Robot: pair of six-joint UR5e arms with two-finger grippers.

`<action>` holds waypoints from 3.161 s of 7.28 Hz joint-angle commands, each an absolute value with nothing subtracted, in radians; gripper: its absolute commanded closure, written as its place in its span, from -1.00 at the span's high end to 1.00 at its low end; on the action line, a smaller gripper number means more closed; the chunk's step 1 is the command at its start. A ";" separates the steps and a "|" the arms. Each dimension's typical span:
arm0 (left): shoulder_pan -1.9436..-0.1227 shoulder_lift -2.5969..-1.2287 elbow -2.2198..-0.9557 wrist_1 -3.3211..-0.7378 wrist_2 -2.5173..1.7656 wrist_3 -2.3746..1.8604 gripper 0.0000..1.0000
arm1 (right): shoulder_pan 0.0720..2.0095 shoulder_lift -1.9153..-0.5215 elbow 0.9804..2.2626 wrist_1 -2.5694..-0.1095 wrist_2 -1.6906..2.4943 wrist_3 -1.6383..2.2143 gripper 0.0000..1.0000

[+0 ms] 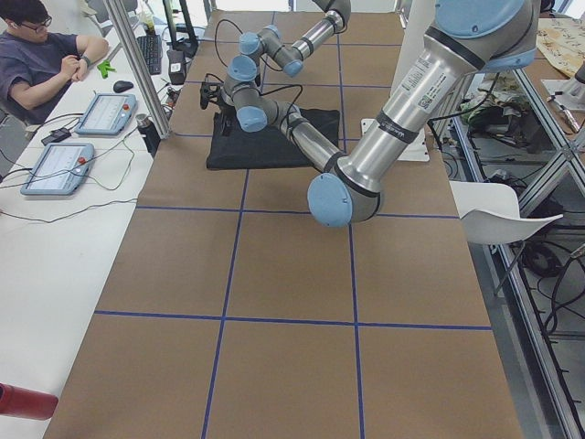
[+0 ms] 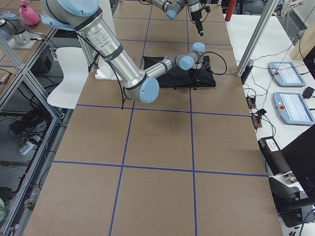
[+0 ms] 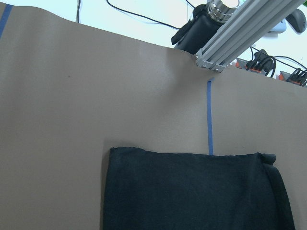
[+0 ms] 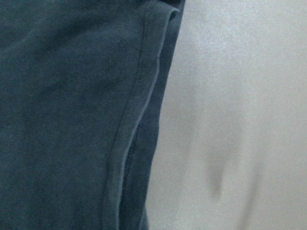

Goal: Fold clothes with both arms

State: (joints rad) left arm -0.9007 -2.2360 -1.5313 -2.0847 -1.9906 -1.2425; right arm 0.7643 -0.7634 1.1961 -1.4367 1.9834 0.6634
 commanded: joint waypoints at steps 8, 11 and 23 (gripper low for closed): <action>-0.904 -2.235 -1.545 -2.083 -1.991 -1.241 1.00 | 0.764 -0.761 1.161 -1.430 1.985 0.657 1.00; -0.905 -2.220 -1.598 -2.057 -1.993 -1.243 1.00 | 0.801 -0.761 1.215 -1.439 2.112 0.663 1.00; -0.387 -1.825 -1.881 -2.287 -1.935 -1.719 1.00 | 0.804 -1.241 1.963 -1.471 2.378 1.037 1.00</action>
State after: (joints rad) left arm -0.4483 -1.8344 -1.8829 -2.2811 -1.9768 -1.6902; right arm 0.8042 -1.2289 1.9433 -1.4715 2.3651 1.0347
